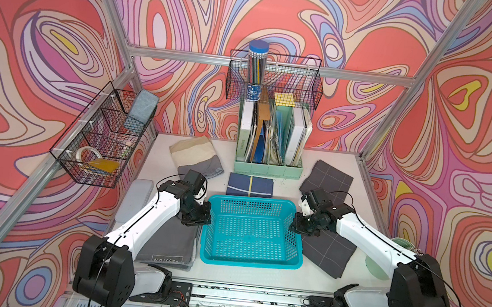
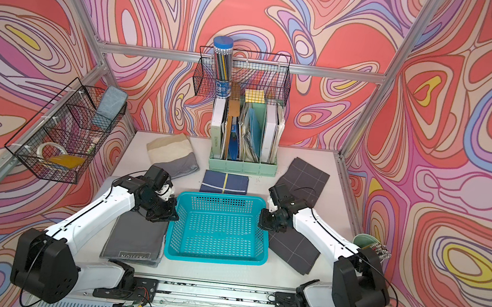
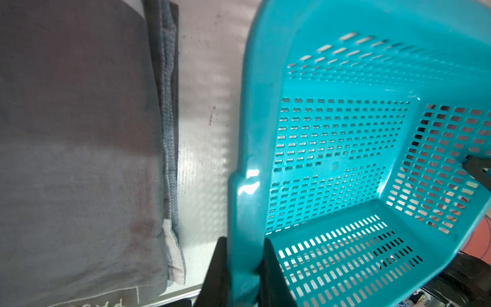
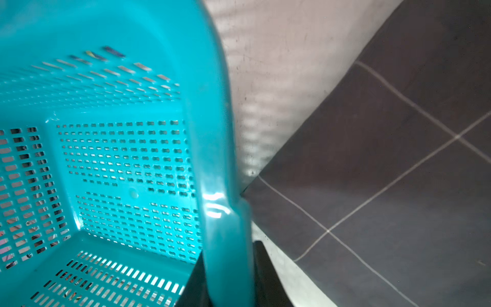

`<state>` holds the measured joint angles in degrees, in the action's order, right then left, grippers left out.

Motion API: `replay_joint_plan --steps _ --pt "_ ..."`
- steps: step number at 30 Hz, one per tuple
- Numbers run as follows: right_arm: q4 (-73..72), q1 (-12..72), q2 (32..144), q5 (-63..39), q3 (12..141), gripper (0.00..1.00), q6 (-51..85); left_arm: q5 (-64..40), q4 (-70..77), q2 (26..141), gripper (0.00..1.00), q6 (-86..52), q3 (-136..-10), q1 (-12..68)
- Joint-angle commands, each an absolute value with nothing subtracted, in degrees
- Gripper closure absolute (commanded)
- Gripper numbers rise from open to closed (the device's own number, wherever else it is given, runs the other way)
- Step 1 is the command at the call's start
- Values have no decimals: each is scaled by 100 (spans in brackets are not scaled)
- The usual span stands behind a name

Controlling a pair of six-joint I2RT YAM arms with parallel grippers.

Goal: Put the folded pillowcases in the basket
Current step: Move the basket to the center of the board.

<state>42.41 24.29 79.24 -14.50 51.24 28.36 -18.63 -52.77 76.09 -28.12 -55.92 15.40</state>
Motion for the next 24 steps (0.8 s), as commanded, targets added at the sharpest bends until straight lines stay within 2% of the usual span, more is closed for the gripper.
replay_joint_plan --steps 1,8,16,24 --pt "4126 2479 8195 -1652 5182 86 3361 -1292 -5001 8229 100 -3306 -5913 1510" --pt "3995 2545 8492 -1792 5465 86 3364 -848 -5051 9154 100 -3142 -6574 1502" --pt "3770 2683 8801 -1924 5520 86 3426 -188 -5136 9062 100 -3086 -6765 1500" --pt "3612 2872 9082 -1878 5628 86 3533 30 -5103 9267 100 -2935 -6715 1369"
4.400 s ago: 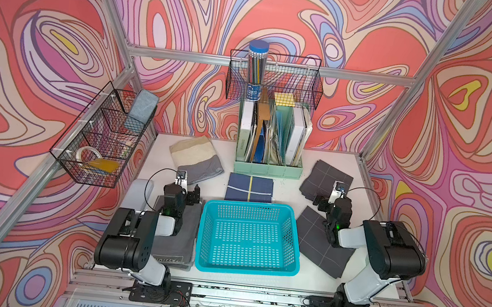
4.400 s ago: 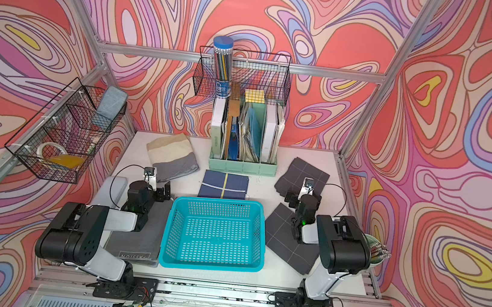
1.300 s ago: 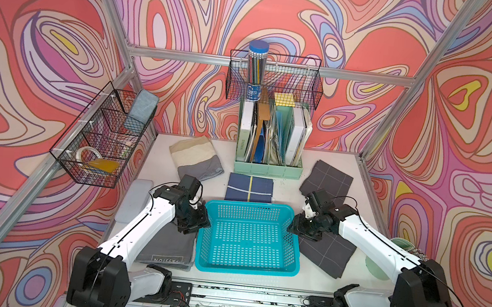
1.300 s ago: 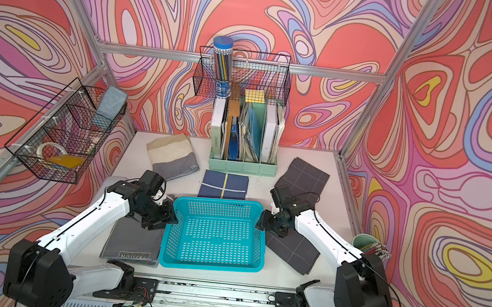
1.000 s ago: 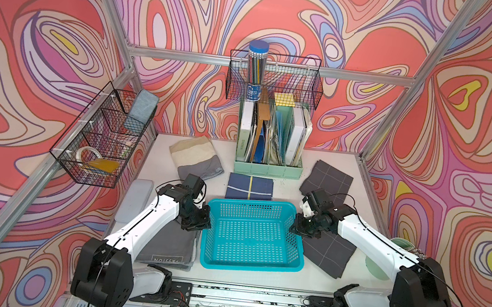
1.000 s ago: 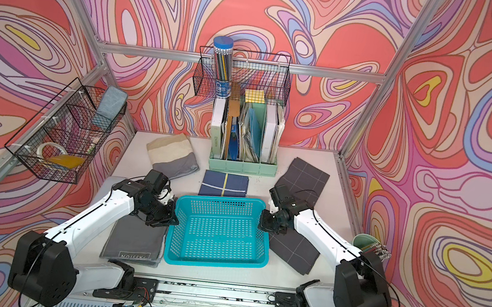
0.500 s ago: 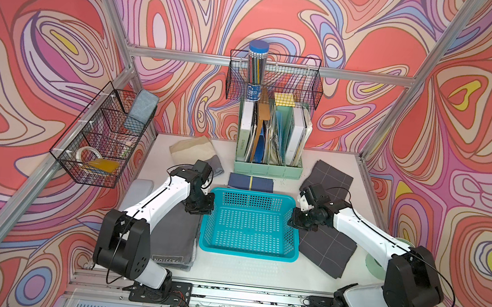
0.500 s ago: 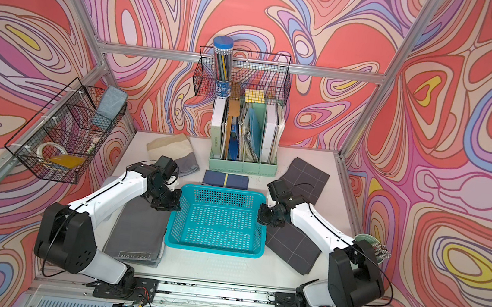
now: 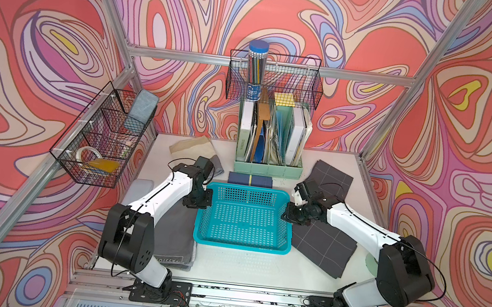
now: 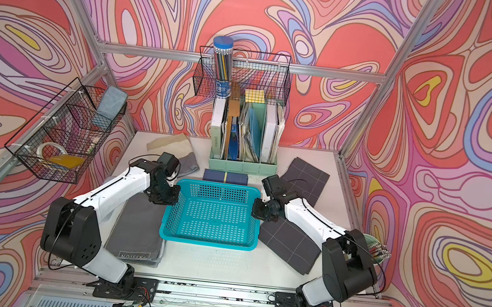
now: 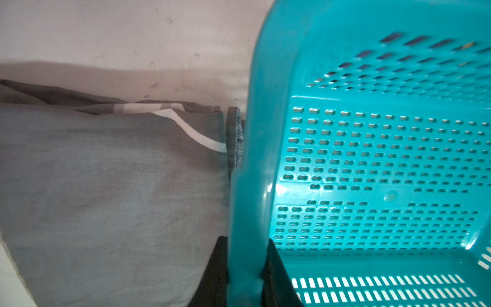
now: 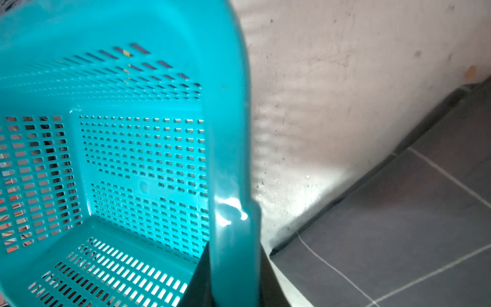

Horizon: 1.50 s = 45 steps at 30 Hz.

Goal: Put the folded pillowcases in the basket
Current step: Move the basket to the center of the board, then adjust the pillowcase at the center of the board.

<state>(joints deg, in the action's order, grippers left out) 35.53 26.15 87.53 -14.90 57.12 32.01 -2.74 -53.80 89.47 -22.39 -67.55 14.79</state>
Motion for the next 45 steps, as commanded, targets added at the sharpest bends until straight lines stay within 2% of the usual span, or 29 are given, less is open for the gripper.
replay_joint_plan --steps 1,6,10,11,12,13,14,17,20,21,22,24,26,34,38,43,45 --pt "3630 2878 9133 -1872 5670 86 3505 -36 -5076 9317 100 -2936 -6756 1329" --pt "3779 2874 9291 -1732 5818 85 3384 -81 -5189 9592 100 -2865 -7132 1318" --pt "3736 2874 9317 -1819 5750 78 3408 53 -5224 9490 100 -2780 -7202 1284" --pt "3727 2874 9305 -1826 5730 76 3417 79 -5198 9424 100 -2747 -7171 1277" --pt "3726 2874 9288 -1816 5719 70 3407 82 -5158 9381 100 -2701 -7137 1260" --pt "3763 2874 9261 -1782 5722 60 3395 65 -5146 9374 99 -2671 -7111 1257" --pt "3810 2875 9237 -1754 5728 56 3373 0 -5169 9413 97 -2640 -7110 1240" --pt "3916 2875 9137 -1688 5776 47 3290 -139 -5212 9589 87 -2567 -7102 1230" --pt "4019 2874 8995 -1635 5818 43 3278 0 -5165 9634 82 -2561 -7050 1228" --pt "4040 2875 8940 -1652 5831 42 3282 16 -5139 9612 76 -2548 -7033 1223" --pt "4053 2874 8878 -1677 5827 42 3296 30 -5135 9589 66 -2525 -7047 1221" --pt "4086 2874 8747 -1687 5810 41 3328 62 -5146 9541 61 -2454 -7136 1222" --pt "4146 2874 8634 -1685 5794 41 3340 132 -5176 9476 47 -2388 -7279 1222" --pt "4522 2874 8229 -1281 5861 37 3367 -378 -5220 9311 16 -2389 -7895 1221" --pt "5111 2874 7986 -49 5990 40 3649 -289 -5371 8970 16 -2484 -8111 1263" --pt "5363 2805 7275 1117 5785 46 4105 -397 -5458 8207 31 -2793 -8130 1746" --pt "5409 2675 7166 1315 5742 47 4164 -388 -5479 8009 34 -3012 -8076 2108"
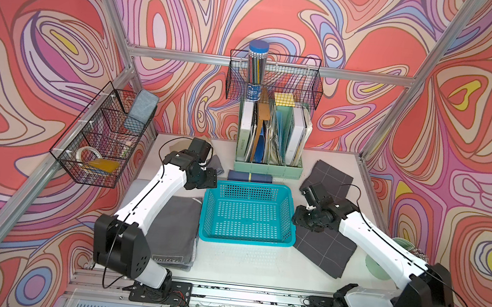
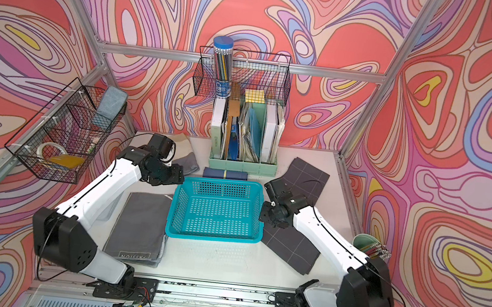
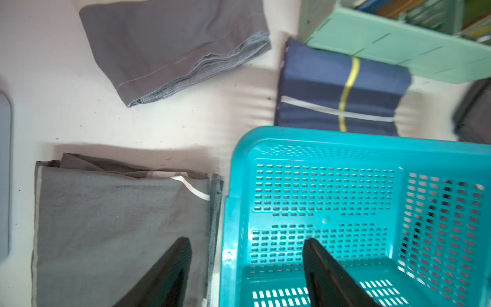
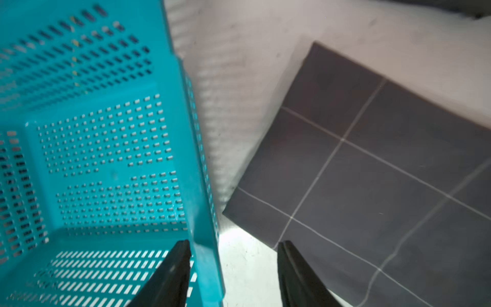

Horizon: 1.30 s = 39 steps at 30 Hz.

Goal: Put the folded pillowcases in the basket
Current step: Adjust the pillowcase at the center of the board.

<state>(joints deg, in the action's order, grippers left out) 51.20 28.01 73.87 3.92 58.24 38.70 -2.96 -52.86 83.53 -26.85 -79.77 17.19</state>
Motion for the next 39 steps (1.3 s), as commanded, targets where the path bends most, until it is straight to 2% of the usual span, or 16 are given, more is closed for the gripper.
replay_joint_plan --steps 1,4,9,14,20,26,28,31,34,39 --pt "5405 2604 7146 1343 5736 45 4144 -415 -5405 7889 35 -3130 -7976 2295" --pt "5363 2404 7102 1292 5756 43 4033 -190 -5422 7645 33 -3293 -7882 2741" --pt "5303 2300 7109 1350 5994 40 3956 113 -5456 7400 29 -3165 -7640 2755" --pt "5095 2040 7462 1138 6369 39 3641 181 -5532 7741 27 -2905 -7897 2713" --pt "4937 1927 7822 1100 6845 38 3427 -230 -5450 8235 28 -2849 -8419 2378" --pt "4174 660 8084 110 6647 40 3725 -961 -5218 8679 32 -3033 -8856 2420" --pt "4131 509 8349 118 6793 41 3671 -1054 -5183 8823 35 -3061 -9036 2584" --pt "4007 463 8620 36 6817 52 3676 -1084 -5293 9173 39 -3042 -9521 3031" --pt "3900 337 8709 232 6647 53 3710 -1121 -5459 9684 41 -2963 -10187 3592" --pt "3509 -519 8871 -190 6465 54 3751 -1180 -5816 10965 41 -2818 -11732 4227"
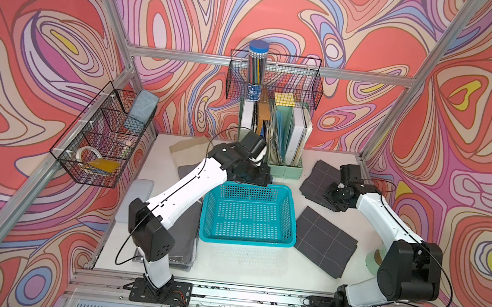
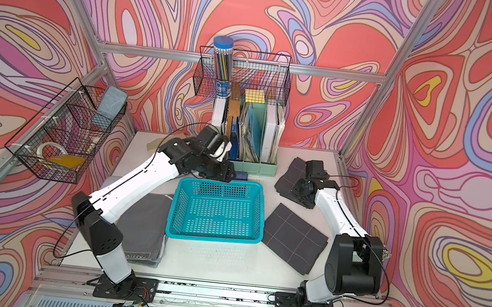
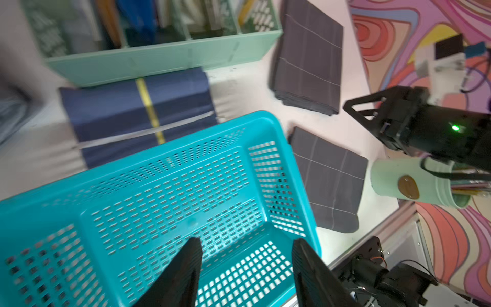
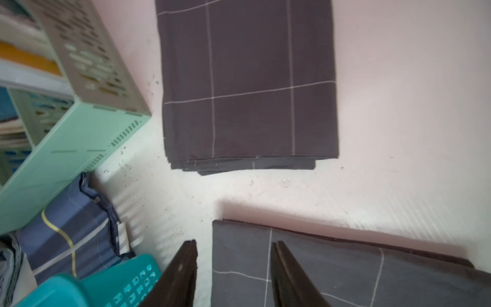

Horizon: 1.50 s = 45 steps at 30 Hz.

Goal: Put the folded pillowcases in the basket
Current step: Adjust the pillowcase at the center of the board.

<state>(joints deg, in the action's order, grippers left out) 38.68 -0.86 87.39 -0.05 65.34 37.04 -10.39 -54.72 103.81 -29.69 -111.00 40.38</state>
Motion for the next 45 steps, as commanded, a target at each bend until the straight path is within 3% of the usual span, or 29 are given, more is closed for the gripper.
replay_joint_plan --steps 1,4,11,19,24,27,30,32,36,41,45 --pt "3486 -570 8957 -208 6526 54 3716 -1245 -5875 11163 40 -2806 -11956 4273" --pt "3534 -646 9294 -231 6784 53 3642 -1433 -5755 11539 40 -2911 -12225 4332" --pt "3365 -1058 10022 -119 7092 34 3670 -1601 -5211 11468 39 -3131 -11854 4454" --pt "3370 -1318 11013 -230 7722 31 3471 -1797 -5023 11483 37 -3104 -11807 4455" --pt "3471 -1317 11285 -311 7895 37 3522 -1740 -5272 11582 37 -2956 -12075 4456" --pt "3437 -1318 11308 -488 7848 45 3558 -1691 -5299 11591 36 -2921 -12081 4456" --pt "3336 -1318 11345 -695 7755 61 3559 -1679 -5317 11618 36 -2909 -12083 4456" --pt "3328 -1318 11339 -769 7692 76 3564 -1694 -5322 11635 36 -2923 -12076 4452" --pt "3208 -1318 11142 -936 7382 91 3604 -1712 -5319 11637 36 -2975 -12068 4456" --pt "2987 -1277 10876 -1454 6766 93 3894 -1786 -5266 11637 36 -3044 -12076 4452" --pt "2472 -1161 10293 -2051 6036 79 4420 -1921 -5187 11706 37 -3134 -12150 4455"
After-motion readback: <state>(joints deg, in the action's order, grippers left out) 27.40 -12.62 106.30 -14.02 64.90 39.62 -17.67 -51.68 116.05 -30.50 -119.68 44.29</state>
